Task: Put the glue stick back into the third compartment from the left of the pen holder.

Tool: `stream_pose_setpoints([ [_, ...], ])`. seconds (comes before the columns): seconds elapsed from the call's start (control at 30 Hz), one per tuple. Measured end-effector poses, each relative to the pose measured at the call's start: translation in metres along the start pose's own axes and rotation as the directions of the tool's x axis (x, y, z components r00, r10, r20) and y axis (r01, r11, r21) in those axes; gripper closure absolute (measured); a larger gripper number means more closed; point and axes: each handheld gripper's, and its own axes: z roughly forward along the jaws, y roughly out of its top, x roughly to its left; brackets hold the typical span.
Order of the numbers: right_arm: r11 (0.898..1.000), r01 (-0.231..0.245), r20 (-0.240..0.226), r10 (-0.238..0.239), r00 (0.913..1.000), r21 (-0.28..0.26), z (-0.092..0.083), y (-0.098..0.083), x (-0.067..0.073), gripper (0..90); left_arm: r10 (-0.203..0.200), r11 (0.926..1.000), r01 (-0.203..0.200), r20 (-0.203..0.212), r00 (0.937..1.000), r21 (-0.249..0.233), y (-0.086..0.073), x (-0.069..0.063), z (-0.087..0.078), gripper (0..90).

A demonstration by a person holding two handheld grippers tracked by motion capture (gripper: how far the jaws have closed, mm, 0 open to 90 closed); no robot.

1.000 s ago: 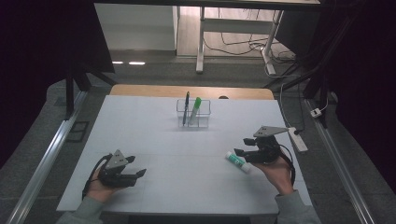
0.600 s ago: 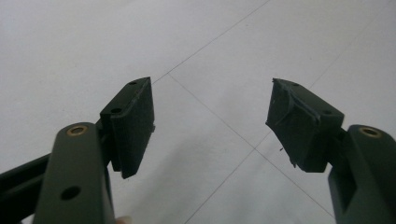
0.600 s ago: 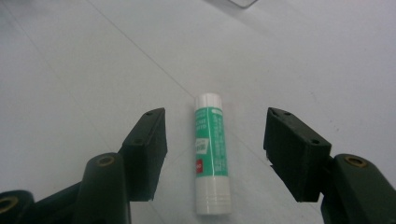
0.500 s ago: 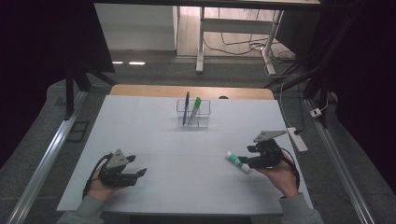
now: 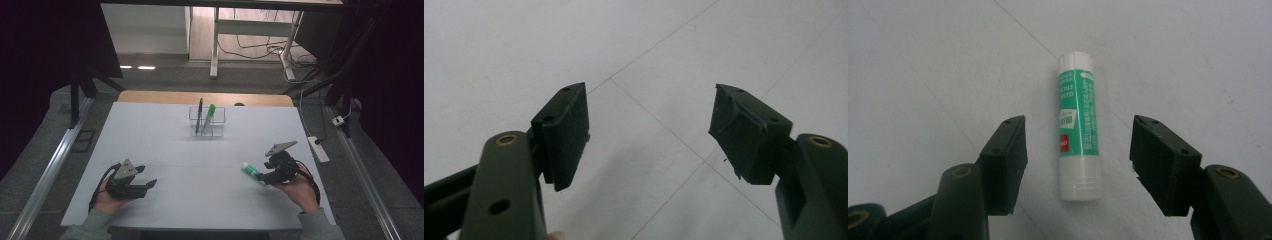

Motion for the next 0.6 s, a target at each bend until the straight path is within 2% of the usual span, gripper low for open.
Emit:
stream_pose_setpoints([
  [0.3,0.994,0.033,0.011,-0.034,0.9994,0.100,0.019,0.002,0.004,42.7,-0.005,1.0000,0.005,0.001,1.0000,0.004,-0.001,0.001,0.000,31.2],
  [0.43,0.990,0.034,-0.003,-0.034,0.9994,0.139,0.026,0.000,0.004,49.3,0.001,1.0000,-0.001,0.001,1.0000,0.008,-0.001,0.000,0.001,31.1],
  [0.6,0.976,0.051,0.040,-0.061,0.9974,0.212,0.032,-0.002,0.004,61.4,-0.003,1.0000,0.003,-0.002,1.0000,0.007,-0.001,0.001,0.001,31.1],
])
